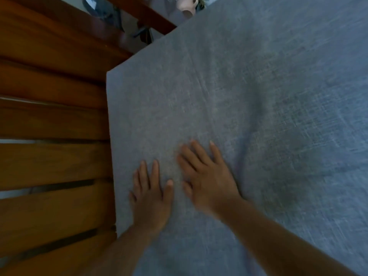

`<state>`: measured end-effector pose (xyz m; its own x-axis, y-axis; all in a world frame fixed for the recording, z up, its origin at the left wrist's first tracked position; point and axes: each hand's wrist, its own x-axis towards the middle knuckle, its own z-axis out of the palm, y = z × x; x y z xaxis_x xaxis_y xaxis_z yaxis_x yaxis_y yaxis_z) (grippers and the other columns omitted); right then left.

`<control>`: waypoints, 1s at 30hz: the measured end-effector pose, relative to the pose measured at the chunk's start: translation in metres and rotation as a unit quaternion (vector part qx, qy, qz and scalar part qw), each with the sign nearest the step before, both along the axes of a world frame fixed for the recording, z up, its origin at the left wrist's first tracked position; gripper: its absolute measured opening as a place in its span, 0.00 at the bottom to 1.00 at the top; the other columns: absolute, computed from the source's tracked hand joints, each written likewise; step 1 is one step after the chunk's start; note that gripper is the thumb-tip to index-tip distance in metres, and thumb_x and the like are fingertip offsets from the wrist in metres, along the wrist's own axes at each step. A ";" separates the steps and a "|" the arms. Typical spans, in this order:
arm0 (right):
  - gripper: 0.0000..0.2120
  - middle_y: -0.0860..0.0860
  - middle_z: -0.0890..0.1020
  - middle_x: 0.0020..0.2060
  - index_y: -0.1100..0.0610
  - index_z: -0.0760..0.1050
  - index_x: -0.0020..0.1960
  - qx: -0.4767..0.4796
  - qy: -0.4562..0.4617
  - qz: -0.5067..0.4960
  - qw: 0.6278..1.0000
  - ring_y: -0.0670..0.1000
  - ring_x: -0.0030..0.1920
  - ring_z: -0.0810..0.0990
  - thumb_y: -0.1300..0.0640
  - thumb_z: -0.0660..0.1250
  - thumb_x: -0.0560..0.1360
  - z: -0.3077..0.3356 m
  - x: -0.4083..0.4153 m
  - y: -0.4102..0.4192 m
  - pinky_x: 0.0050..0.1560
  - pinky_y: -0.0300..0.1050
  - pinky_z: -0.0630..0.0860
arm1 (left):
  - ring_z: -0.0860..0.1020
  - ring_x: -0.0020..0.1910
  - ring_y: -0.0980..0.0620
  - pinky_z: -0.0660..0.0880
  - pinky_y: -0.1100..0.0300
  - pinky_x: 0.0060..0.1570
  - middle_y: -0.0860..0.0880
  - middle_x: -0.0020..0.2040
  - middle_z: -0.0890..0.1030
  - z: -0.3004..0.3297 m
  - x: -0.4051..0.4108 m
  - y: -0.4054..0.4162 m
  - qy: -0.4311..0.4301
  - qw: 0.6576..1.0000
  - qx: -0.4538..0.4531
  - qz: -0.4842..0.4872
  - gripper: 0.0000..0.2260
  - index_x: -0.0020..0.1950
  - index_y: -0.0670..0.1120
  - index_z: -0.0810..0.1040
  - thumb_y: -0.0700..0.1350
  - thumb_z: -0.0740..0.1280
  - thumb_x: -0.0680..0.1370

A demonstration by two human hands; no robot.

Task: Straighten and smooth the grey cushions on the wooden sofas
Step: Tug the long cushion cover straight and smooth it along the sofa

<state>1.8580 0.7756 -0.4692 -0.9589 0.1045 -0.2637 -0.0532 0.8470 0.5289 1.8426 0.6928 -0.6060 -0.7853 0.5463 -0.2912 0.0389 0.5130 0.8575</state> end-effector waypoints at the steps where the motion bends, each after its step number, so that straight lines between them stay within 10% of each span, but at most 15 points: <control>1: 0.27 0.53 0.71 0.69 0.56 0.72 0.69 0.016 0.005 0.006 1.000 0.56 0.72 0.64 0.47 0.52 0.74 0.012 0.002 0.003 0.73 0.58 0.50 | 0.38 0.76 0.51 0.43 0.43 0.72 0.53 0.77 0.35 0.014 -0.010 -0.001 -0.030 0.999 0.011 0.001 0.30 0.75 0.59 0.36 0.66 0.43 0.78; 6: 0.24 0.57 0.71 0.69 0.58 0.73 0.66 -0.027 0.230 0.027 0.972 0.57 0.71 0.65 0.52 0.52 0.75 0.108 -0.030 -0.017 0.71 0.58 0.53 | 0.57 0.75 0.49 0.52 0.45 0.71 0.47 0.77 0.57 0.099 -0.031 0.008 0.002 0.948 0.199 0.248 0.31 0.78 0.46 0.55 0.61 0.47 0.79; 11: 0.29 0.55 0.71 0.69 0.57 0.72 0.68 0.057 0.036 -0.034 0.997 0.57 0.71 0.66 0.46 0.59 0.70 0.129 0.026 0.040 0.71 0.60 0.58 | 0.57 0.75 0.42 0.58 0.36 0.67 0.44 0.77 0.58 0.122 0.015 0.046 0.032 0.994 0.061 0.087 0.37 0.77 0.47 0.56 0.65 0.40 0.73; 15: 0.26 0.57 0.71 0.68 0.59 0.71 0.68 0.039 0.290 0.010 0.956 0.57 0.70 0.67 0.54 0.60 0.71 0.213 0.003 0.033 0.71 0.58 0.55 | 0.62 0.73 0.46 0.58 0.43 0.66 0.44 0.75 0.62 0.196 0.019 0.058 0.087 0.958 0.198 0.187 0.31 0.76 0.43 0.60 0.57 0.49 0.76; 20: 0.29 0.54 0.60 0.75 0.56 0.61 0.75 0.086 0.045 -0.091 0.991 0.55 0.76 0.53 0.47 0.56 0.76 0.246 0.060 0.073 0.73 0.54 0.44 | 0.57 0.75 0.43 0.60 0.34 0.66 0.43 0.77 0.59 0.228 0.051 0.100 0.106 0.986 0.103 0.071 0.33 0.77 0.46 0.58 0.59 0.45 0.75; 25: 0.25 0.56 0.71 0.69 0.58 0.70 0.69 0.055 0.408 0.079 0.908 0.56 0.71 0.65 0.56 0.53 0.74 0.330 0.057 0.051 0.71 0.59 0.56 | 0.57 0.75 0.53 0.48 0.47 0.71 0.49 0.77 0.57 0.346 0.071 0.107 0.137 0.890 0.388 0.194 0.26 0.78 0.47 0.53 0.51 0.52 0.80; 30: 0.30 0.51 0.47 0.77 0.55 0.50 0.78 0.117 0.127 -0.157 0.972 0.51 0.77 0.42 0.50 0.52 0.79 0.325 0.150 0.091 0.74 0.51 0.39 | 0.54 0.76 0.47 0.58 0.34 0.67 0.50 0.78 0.54 0.315 0.131 0.126 0.230 0.958 0.171 -0.009 0.30 0.78 0.51 0.55 0.59 0.44 0.76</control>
